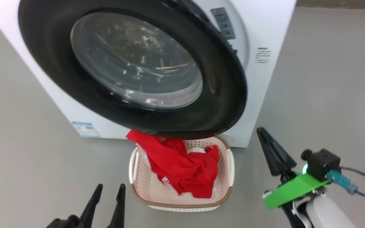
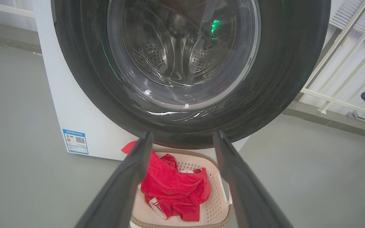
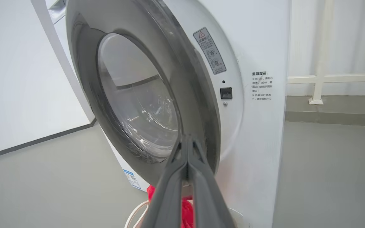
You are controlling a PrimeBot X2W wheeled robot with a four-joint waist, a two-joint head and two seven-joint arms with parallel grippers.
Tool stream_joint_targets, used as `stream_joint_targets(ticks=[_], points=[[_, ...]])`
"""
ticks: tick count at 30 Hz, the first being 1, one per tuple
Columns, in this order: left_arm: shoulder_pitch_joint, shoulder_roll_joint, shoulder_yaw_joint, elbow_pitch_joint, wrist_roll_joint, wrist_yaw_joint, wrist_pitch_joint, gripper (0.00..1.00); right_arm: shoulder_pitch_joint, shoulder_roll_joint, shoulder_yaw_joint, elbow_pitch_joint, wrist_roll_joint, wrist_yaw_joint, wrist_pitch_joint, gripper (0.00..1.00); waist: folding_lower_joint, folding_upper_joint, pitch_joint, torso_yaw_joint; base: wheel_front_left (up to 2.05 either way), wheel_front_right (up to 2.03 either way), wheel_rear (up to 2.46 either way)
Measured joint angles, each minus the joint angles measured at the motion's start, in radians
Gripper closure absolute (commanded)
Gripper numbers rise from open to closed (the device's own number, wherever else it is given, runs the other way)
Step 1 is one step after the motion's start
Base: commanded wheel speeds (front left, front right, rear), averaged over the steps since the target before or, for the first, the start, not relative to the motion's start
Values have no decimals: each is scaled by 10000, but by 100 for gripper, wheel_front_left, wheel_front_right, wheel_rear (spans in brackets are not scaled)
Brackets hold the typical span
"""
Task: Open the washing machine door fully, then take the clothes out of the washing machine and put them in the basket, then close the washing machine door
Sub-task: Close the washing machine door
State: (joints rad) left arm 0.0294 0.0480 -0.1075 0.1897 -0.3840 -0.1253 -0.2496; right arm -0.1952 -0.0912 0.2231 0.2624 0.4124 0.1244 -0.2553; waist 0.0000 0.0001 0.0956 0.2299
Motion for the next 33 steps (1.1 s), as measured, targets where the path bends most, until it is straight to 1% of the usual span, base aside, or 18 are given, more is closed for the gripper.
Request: stream_joint_targets(ticks=[5,17,33], points=[[-306,-4,-192,-4,-242,0,0,0,-686,-192,215,295,105,0,0,100,0,0,254,391,0,0,0],[-884,-21,-637,-19,-709,0,0,0,-2094,-481,109,846,174,0,0,100,0,0,1205,1251,0,0,0],[-1755,-63,-932,-270,-1204,0,0,0,-3400,-729,-755,658,174,73,0,100,0,0,2606,1747,0,0,0]])
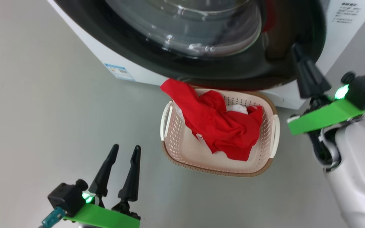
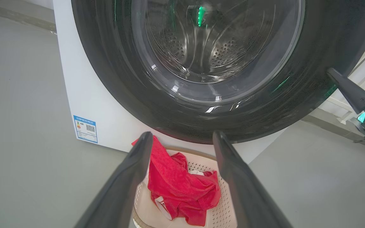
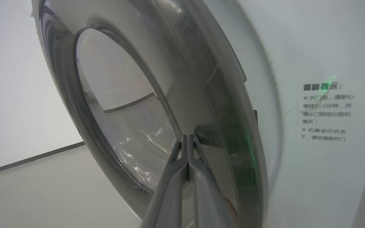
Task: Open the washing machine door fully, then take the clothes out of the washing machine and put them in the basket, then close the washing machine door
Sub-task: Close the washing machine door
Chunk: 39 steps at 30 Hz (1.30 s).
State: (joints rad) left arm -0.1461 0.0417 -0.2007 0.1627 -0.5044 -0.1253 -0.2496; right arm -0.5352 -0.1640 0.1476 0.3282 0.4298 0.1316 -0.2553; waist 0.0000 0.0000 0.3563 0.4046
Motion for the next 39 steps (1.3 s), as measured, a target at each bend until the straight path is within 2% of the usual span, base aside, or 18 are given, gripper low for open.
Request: stream_joint_targets(ticks=[6,16,23,27,29,31,33,34,35,39], points=[[-265,-19,-88,-138,-142,-2,0,0,-862,-261,-198,56,0,0,0,100,0,0,456,142,0,0,0],[-439,-27,-194,-247,-255,0,0,0,-1421,-96,-401,257,0,102,-2,100,0,0,752,292,0,0,0],[-439,-27,-163,-307,-249,0,0,0,-1395,-104,-17,276,2,10,-2,100,0,0,483,150,0,0,0],[-431,-29,-25,-232,-236,0,-2,0,-620,-77,387,240,15,2,-2,100,0,0,208,18,0,0,0],[-429,-27,52,-171,-176,0,0,0,-90,-35,608,221,23,2,-2,89,0,0,59,-61,0,0,0],[-424,-27,111,-119,-67,0,0,0,357,58,637,167,58,2,-2,73,0,0,-93,-154,0,0,0],[-419,-27,167,-58,-6,0,0,0,686,73,654,56,90,2,-2,33,0,0,-242,-265,0,0,0],[-418,-27,184,-25,54,-2,0,0,844,77,644,-6,90,2,-2,5,0,0,-315,-319,0,0,0],[-417,-27,205,19,140,-2,0,0,996,86,635,-36,90,2,-2,0,0,0,-387,-379,0,0,0],[-383,-25,393,163,514,-2,0,0,1687,182,522,-92,88,2,-2,0,0,0,-699,-727,0,0,0]])
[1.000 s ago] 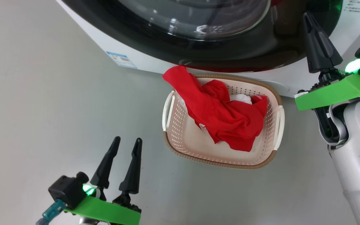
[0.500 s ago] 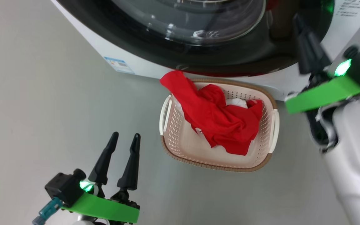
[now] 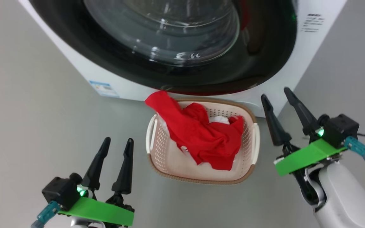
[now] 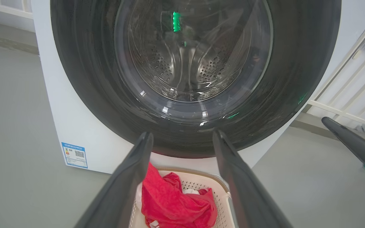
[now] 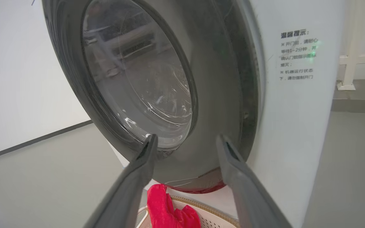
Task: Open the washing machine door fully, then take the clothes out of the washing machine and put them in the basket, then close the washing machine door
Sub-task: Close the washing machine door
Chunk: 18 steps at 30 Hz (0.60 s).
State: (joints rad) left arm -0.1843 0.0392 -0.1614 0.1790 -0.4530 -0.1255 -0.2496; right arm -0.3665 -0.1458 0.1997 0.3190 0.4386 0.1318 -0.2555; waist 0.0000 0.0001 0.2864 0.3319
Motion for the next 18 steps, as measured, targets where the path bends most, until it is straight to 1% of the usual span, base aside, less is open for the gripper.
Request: stream_joint_targets(ticks=[6,10,18], points=[[43,4,268,148,242,2,0,0,643,230,-257,-167,-19,0,0,0,0,-1,-365,-457,0,0,0],[225,29,374,163,297,2,-2,0,1049,268,-322,-240,-46,0,0,0,0,0,-554,-697,0,0,0],[571,102,681,178,418,0,0,0,2063,426,-775,-474,-92,0,0,0,0,-1,-1017,-1338,0,0,0]])
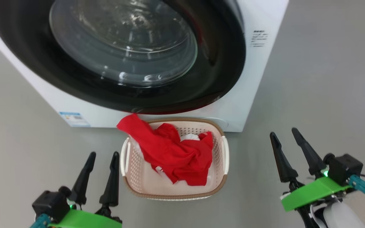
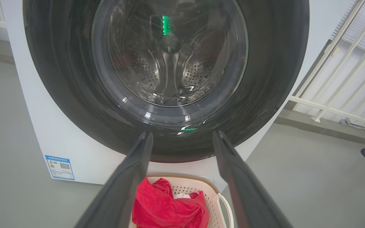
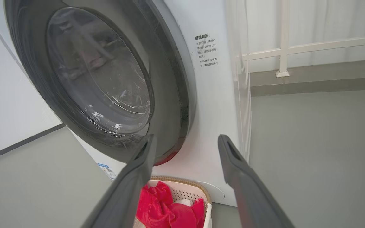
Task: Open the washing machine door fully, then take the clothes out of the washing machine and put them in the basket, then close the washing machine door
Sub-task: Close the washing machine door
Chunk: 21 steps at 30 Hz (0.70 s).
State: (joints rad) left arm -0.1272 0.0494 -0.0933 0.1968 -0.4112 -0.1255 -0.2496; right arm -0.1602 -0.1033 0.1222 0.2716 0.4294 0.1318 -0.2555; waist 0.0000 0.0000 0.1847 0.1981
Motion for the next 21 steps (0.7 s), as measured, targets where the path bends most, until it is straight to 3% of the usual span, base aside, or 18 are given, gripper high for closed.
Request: stream_joint_targets(ticks=[21], points=[[908,272,579,-111,236,0,0,0,1736,155,-788,-316,-79,0,0,0,0,0,-850,-1314,0,0,0]])
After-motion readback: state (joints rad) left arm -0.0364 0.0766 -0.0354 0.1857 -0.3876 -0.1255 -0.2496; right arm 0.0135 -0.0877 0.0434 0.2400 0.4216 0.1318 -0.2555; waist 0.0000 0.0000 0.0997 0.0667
